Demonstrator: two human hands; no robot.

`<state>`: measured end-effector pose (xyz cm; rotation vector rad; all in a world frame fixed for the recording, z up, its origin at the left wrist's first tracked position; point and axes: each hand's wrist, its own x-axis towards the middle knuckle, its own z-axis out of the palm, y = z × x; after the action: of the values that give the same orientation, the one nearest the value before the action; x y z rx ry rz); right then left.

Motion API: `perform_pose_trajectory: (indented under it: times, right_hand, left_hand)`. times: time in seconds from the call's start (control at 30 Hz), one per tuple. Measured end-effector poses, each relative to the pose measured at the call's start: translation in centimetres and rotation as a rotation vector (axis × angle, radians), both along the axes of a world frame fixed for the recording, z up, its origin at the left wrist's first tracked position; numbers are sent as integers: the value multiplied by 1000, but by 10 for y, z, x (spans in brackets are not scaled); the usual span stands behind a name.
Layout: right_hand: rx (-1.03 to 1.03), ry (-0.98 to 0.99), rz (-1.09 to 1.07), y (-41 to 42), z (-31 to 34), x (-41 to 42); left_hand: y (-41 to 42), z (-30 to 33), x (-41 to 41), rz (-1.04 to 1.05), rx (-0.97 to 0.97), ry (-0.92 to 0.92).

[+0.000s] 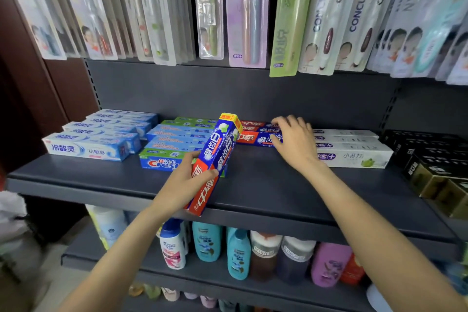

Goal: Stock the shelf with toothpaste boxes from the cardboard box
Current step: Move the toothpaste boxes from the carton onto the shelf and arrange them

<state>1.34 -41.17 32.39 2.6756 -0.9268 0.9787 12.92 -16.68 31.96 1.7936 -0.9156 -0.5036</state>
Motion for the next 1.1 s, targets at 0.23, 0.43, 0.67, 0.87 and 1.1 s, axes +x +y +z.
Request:
perform_pose_trajectory:
  times: [0.23,0.43,0.67,0.87,1.1]
  right_hand:
    - [102,239,545,50,26,-54]
    - [-63,386,340,37,61,-83]
    - [-143,253,-74,18,61,-55]
    - [-48,403,-108,7,26,30]
    - [-112,481,-307,-11,-11,16]
  left_hand:
    - [-25,37,-3,-402,338,-154]
    - [-45,47,-4,-357,-22,-140]
    - [-50,-11,47,-52,290,-724]
    - [-48,-31,53,-15,347,-957]
    - [-49,-39,53,-16,313,-988]
